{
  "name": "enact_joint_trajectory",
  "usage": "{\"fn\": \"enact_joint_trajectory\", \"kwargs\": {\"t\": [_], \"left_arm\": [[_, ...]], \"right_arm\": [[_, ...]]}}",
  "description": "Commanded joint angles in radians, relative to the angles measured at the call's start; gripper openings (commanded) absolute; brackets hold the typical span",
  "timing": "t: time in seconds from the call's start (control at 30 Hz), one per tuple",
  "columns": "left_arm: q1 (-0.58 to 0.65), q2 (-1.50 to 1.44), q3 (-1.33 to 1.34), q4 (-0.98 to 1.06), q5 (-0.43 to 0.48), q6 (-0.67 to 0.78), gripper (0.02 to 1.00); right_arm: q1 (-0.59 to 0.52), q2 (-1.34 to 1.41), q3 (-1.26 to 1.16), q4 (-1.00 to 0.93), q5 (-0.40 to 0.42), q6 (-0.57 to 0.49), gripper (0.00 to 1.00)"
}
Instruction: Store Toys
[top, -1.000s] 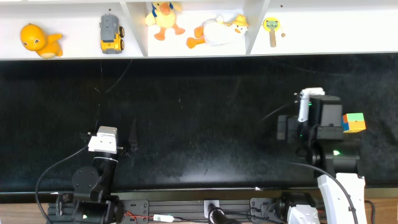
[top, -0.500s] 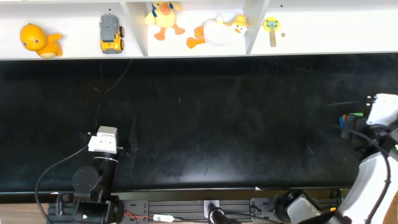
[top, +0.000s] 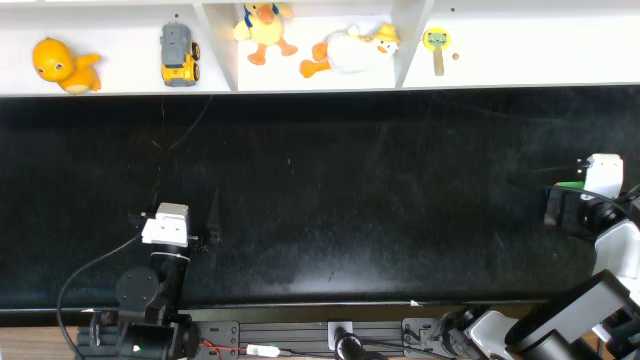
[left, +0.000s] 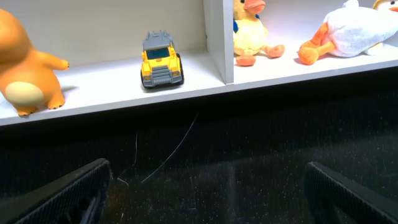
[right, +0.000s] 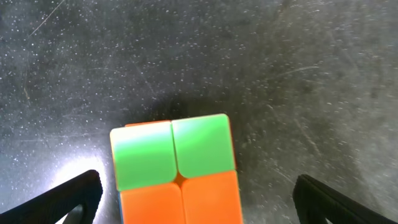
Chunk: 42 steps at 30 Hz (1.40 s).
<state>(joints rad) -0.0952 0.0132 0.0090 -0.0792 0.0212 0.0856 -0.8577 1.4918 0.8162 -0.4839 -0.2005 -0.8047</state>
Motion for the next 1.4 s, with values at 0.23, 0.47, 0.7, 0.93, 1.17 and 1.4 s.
{"fn": "enact_joint_trajectory", "kwargs": {"t": [0.23, 0.47, 0.7, 0.93, 1.17, 1.4], "left_arm": [[-0.003, -0.01, -0.001, -0.004, -0.005, 0.015, 0.998], [-0.003, -0.01, -0.001, -0.004, -0.005, 0.016, 0.998], [-0.003, -0.01, -0.001, -0.004, -0.005, 0.016, 0.998], [-0.003, -0.01, -0.001, -0.004, -0.005, 0.016, 0.998], [-0.003, -0.01, -0.001, -0.004, -0.005, 0.015, 0.998], [-0.003, -0.01, -0.001, -0.004, -0.005, 0.016, 0.998]], "right_arm": [[0.016, 0.029, 0.002, 0.019, -0.043, 0.019, 0.676], [0.028, 0.029, 0.002, 0.016, -0.032, 0.059, 0.575], [0.087, 0.028, 0.002, 0.017, 0.006, 0.113, 0.404], [0.193, 0.022, 0.045, 0.016, 0.037, 0.252, 0.386], [0.264, 0.022, 0.217, -0.022, 0.037, 0.365, 0.4], [0.324, 0.025, 0.347, -0.018, 0.037, 0.426, 0.439]]}}
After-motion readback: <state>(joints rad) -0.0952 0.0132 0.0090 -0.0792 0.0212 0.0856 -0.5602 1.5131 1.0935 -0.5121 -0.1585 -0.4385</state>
